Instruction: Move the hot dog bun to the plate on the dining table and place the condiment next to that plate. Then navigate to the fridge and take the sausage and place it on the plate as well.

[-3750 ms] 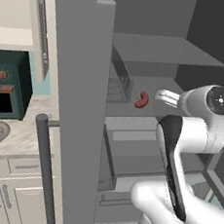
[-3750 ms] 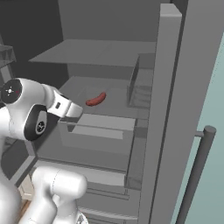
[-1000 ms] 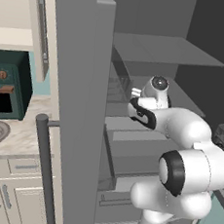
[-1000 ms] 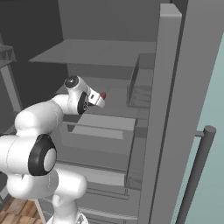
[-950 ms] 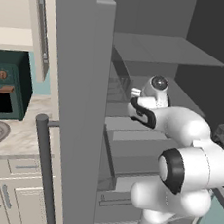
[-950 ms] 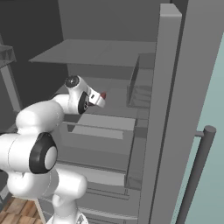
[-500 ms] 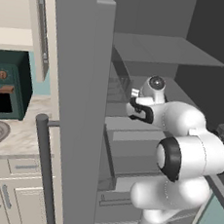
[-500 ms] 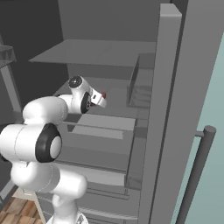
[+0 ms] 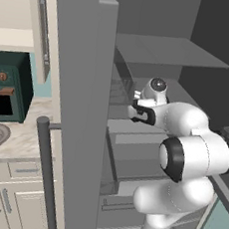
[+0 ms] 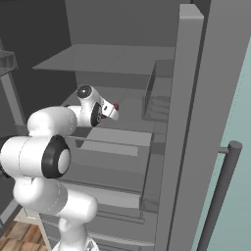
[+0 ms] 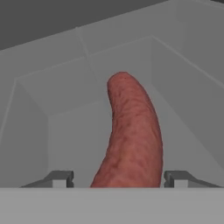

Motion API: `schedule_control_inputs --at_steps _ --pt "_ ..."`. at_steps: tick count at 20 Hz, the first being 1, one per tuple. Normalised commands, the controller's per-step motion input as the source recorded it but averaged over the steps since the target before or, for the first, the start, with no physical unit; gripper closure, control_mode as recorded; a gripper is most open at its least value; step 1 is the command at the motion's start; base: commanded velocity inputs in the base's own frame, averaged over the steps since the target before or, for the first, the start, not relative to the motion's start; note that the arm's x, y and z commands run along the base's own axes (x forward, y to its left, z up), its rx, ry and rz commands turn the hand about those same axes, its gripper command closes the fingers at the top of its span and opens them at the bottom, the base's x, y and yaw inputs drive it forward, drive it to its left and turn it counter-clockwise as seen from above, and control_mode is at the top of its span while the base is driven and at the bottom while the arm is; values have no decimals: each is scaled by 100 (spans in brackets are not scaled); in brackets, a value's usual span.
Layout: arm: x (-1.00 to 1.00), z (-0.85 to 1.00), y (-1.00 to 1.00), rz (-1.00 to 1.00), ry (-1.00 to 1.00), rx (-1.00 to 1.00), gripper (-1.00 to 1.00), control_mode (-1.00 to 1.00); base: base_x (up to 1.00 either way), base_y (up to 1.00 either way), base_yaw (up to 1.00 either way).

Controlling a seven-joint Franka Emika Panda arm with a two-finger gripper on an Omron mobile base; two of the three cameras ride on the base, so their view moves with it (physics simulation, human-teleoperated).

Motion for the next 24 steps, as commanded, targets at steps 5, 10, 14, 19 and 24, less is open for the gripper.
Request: schedule_control_inputs --at_steps 5,10,14,19,24 --pt "-33 -23 0 0 -4 4 100 -100 0 0 0" --pt "-83 4 0 0 -17 6 100 -100 0 0 0" --pt "-70 69 0 0 -9 0 100 -100 0 0 0" --pt "-53 94 -1 -1 1 0 100 -100 0 0 0" --pt "-55 76 0 -1 7 0 100 -100 0 0 0"
